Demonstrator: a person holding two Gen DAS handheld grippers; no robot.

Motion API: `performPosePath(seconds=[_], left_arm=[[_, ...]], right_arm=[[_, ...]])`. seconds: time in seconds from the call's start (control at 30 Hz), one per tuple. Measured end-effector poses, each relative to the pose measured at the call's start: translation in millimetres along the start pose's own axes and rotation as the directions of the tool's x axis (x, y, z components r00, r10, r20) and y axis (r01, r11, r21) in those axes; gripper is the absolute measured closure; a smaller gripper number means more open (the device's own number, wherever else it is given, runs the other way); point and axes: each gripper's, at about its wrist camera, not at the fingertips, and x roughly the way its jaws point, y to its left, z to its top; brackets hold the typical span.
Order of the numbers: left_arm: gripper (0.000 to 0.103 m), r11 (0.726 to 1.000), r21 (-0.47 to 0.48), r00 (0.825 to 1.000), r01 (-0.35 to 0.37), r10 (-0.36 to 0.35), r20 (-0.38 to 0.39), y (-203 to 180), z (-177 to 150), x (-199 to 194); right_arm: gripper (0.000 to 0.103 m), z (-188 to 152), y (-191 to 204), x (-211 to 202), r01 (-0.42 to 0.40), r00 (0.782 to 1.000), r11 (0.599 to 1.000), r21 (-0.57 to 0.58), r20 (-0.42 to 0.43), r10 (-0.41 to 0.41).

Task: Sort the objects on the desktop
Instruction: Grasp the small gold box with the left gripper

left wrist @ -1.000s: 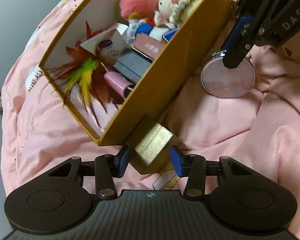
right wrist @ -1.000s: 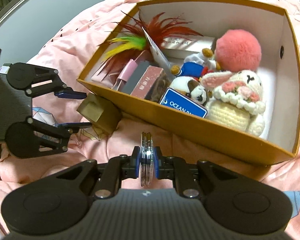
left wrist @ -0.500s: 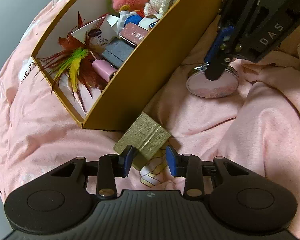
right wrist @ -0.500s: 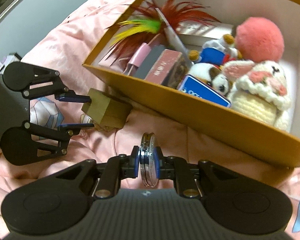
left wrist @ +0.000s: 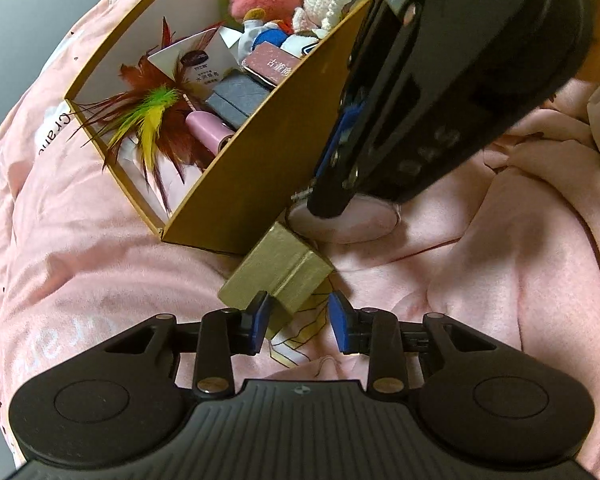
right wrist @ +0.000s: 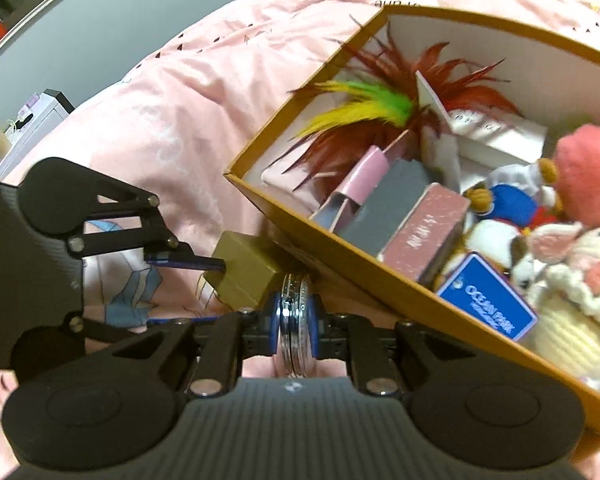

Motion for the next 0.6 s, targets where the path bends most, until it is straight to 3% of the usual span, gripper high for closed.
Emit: performPosePath(seconds=[0.2, 0.33, 0.4, 0.47, 0.6], left_arm=[[0.065, 1.000, 0.026, 1.000, -0.003, 0.003, 0.011, 8.9, 4.9, 1.4], [0.065, 0.993, 0.109, 0.998, -0.045, 0.041, 0.041, 11.5, 8.1, -1.5], [0.061, 0.986, 0.159, 0.998, -0.053, 0.047, 0.043, 11.6, 10.6, -1.7], [0.049, 0.974, 0.220, 0.998, -0.063, 0.055, 0.043, 10.4, 12.9, 0.1], [0.048, 0.949, 0.312, 0.999, -0.050, 0.044, 0.026, 9.1, 16.7, 12.3]], right_arm=[[0.088, -0.3, -1.8, 0.8, -0.015, 1.000, 1.000, 0.012, 0.001, 0.015], [0.088, -1.9, -0.5, -0.3, -0.014, 1.000, 1.000, 0.002, 0.001, 0.014], [0.088, -2.7, -1.2, -1.2, -0.015, 1.000, 1.000, 0.007, 0.002, 0.015], [0.088, -3.0, -1.4, -0.8, -0.015, 1.000, 1.000, 0.010, 0.001, 0.015], [0.088, -4.3, -0.7, -1.4, -0.014, 1.000, 1.000, 0.008, 0.001, 0.014]])
